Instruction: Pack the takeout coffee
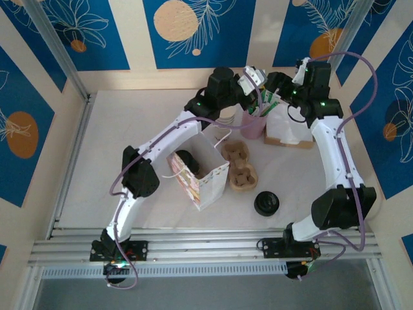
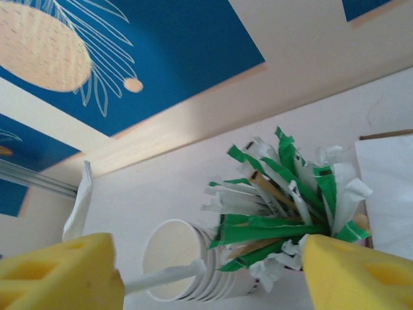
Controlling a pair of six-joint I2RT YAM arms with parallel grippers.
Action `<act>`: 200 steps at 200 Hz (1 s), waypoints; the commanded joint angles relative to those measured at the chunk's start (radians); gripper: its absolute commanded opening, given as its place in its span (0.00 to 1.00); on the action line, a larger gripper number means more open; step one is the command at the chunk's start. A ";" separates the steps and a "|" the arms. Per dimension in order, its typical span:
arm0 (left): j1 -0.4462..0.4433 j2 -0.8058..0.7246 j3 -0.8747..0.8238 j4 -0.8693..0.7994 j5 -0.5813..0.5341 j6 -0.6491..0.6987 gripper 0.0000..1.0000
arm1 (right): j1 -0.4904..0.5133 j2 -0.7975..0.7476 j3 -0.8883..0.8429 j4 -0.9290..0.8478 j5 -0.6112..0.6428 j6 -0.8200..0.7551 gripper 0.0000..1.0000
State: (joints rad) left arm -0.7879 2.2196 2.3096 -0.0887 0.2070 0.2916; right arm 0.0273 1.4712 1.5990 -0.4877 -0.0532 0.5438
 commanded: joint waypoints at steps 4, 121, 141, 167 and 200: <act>-0.027 -0.119 0.033 0.045 -0.030 -0.087 0.00 | 0.023 -0.140 0.047 -0.012 0.001 -0.024 0.93; -0.026 -0.862 -0.833 0.104 -0.208 -0.296 0.00 | -0.196 -0.240 -0.220 -0.016 0.134 0.086 0.85; -0.025 -0.910 -0.927 0.144 -0.204 -0.322 0.00 | -0.221 -0.165 -0.231 -0.002 0.112 0.120 0.81; -0.025 -0.955 -1.006 0.155 -0.208 -0.374 0.00 | -0.260 -0.066 -0.247 0.006 0.080 0.154 0.75; -0.025 -0.985 -1.095 0.178 -0.245 -0.379 0.00 | -0.280 0.069 -0.244 0.001 0.051 0.186 0.76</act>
State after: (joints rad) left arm -0.8082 1.2831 1.2522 0.0242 0.0097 -0.0570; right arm -0.2417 1.4631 1.3590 -0.4915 0.0463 0.6857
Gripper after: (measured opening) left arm 0.041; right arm 0.754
